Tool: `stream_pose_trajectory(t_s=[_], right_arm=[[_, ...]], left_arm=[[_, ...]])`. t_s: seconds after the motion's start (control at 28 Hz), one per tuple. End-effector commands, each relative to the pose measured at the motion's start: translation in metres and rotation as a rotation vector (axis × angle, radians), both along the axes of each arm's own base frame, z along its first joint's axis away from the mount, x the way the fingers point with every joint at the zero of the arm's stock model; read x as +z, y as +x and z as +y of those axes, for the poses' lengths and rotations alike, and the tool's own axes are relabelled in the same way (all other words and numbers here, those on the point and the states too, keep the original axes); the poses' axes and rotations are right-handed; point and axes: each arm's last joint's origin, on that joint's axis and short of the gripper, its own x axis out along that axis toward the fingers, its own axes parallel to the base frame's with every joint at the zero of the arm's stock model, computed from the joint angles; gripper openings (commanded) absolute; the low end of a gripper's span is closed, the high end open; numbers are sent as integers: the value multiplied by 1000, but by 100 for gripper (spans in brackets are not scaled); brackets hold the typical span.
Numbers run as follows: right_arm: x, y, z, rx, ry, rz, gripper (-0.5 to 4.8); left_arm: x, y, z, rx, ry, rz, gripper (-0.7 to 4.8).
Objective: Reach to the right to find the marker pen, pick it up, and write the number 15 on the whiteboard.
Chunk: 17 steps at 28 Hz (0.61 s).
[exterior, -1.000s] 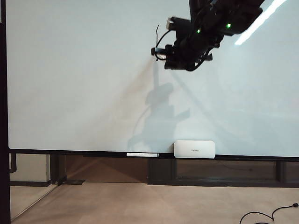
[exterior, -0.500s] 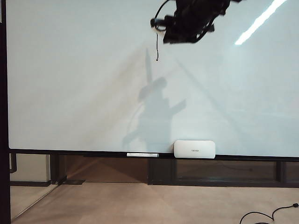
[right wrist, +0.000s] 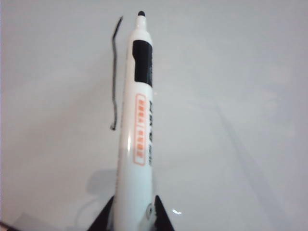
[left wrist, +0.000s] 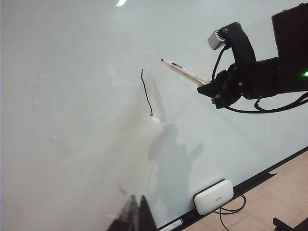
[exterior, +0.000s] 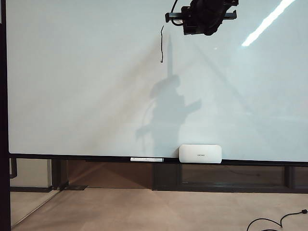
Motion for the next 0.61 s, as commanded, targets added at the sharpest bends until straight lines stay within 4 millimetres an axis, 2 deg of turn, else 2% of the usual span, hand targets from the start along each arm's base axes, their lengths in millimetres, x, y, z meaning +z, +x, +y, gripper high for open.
stream_pose_trajectory(t_s=[0.04, 0.29, 0.61], right_arm=[[6, -1, -1, -16, 12, -38, -2], [4, 1, -3, 31, -5, -30, -2], [2, 9, -20, 78, -6, -25, -2]], left_arm=[[3, -1, 0, -4, -5, -15, -5], [3, -1, 0, -4, -6, -16, -5], [3, -1, 0, -4, -5, -13, -5]])
